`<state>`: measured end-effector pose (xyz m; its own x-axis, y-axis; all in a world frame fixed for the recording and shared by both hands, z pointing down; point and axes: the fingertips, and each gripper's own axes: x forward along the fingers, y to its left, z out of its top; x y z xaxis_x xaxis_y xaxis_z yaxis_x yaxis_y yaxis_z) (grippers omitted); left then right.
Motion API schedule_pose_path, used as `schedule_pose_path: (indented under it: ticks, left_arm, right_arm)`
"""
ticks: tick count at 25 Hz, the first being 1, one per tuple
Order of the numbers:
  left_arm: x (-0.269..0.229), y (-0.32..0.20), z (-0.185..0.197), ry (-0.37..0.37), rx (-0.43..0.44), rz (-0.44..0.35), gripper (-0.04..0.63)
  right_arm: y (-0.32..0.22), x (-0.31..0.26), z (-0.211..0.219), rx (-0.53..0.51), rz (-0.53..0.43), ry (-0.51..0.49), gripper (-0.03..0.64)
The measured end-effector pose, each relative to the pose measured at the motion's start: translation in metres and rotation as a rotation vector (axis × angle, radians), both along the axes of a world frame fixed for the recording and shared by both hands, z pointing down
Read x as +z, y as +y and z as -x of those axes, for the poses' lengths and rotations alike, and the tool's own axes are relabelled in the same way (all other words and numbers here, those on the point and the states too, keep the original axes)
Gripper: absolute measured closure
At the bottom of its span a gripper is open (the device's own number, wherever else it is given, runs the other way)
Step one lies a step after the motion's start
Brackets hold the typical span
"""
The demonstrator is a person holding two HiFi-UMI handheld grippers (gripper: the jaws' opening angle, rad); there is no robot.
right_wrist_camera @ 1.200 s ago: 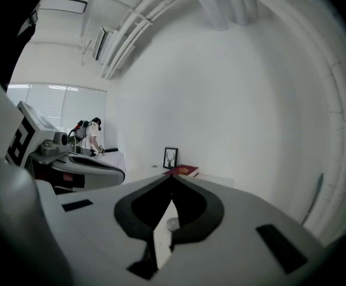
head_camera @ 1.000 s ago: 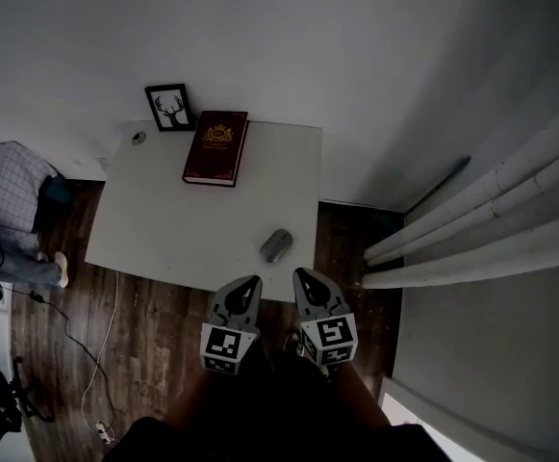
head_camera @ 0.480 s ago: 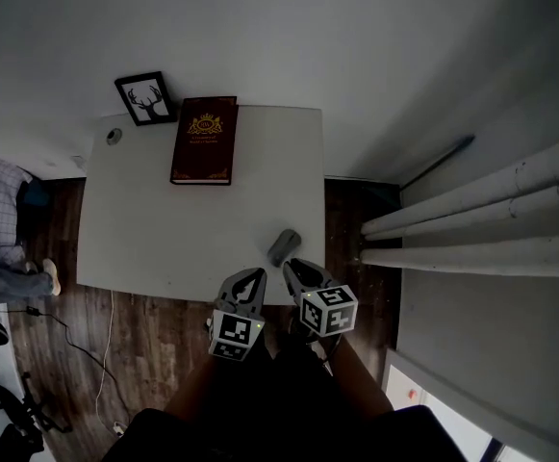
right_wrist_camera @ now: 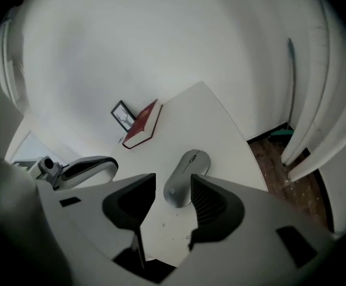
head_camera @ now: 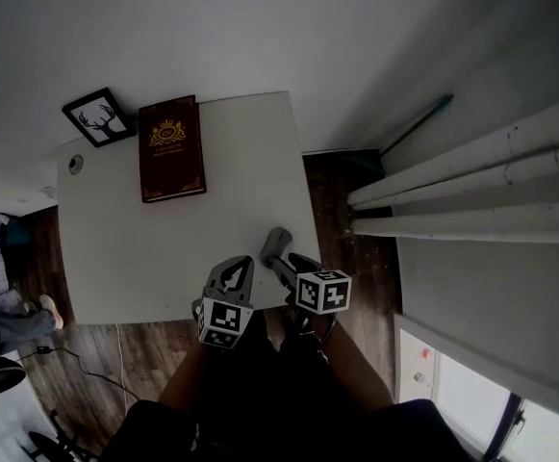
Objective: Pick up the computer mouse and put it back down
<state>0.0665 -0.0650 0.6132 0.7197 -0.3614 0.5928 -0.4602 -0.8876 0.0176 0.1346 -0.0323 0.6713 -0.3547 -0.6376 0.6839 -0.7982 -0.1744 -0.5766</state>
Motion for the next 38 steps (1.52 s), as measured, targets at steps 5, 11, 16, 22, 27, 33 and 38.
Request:
schedule_pose_path:
  ticks: [5, 11, 16, 22, 27, 33, 38]
  left_arm:
    - [0.015, -0.005, 0.0, -0.023, 0.041, 0.03, 0.595]
    - [0.022, -0.003, 0.001, -0.023, 0.077, 0.045, 0.595]
    - [0.024, -0.007, 0.001, -0.003, 0.059, 0.062, 0.595]
    - [0.028, -0.011, 0.006, 0.002, 0.046, 0.073, 0.595]
    - [0.031, -0.019, 0.011, 0.001, 0.037, 0.08, 0.595]
    - [0.037, -0.028, 0.012, -0.006, 0.036, 0.092, 0.595]
    - [0.042, -0.03, 0.014, -0.016, 0.032, 0.098, 0.595]
  right_arm:
    - [-0.002, 0.025, -0.007, 0.106, 0.072, -0.07, 0.381]
    - [-0.005, 0.039, -0.005, 0.152, 0.11, -0.121, 0.371]
    - [-0.007, 0.044, -0.007, 0.161, 0.136, -0.11, 0.371]
    - [-0.007, 0.045, -0.002, 0.081, 0.19, -0.003, 0.371]
    - [-0.011, 0.045, 0.001, 0.09, 0.208, -0.015, 0.371]
    - [-0.017, 0.045, 0.002, 0.094, 0.221, -0.032, 0.374]
    - [-0.024, 0.04, 0.003, 0.025, 0.184, 0.046, 0.399]
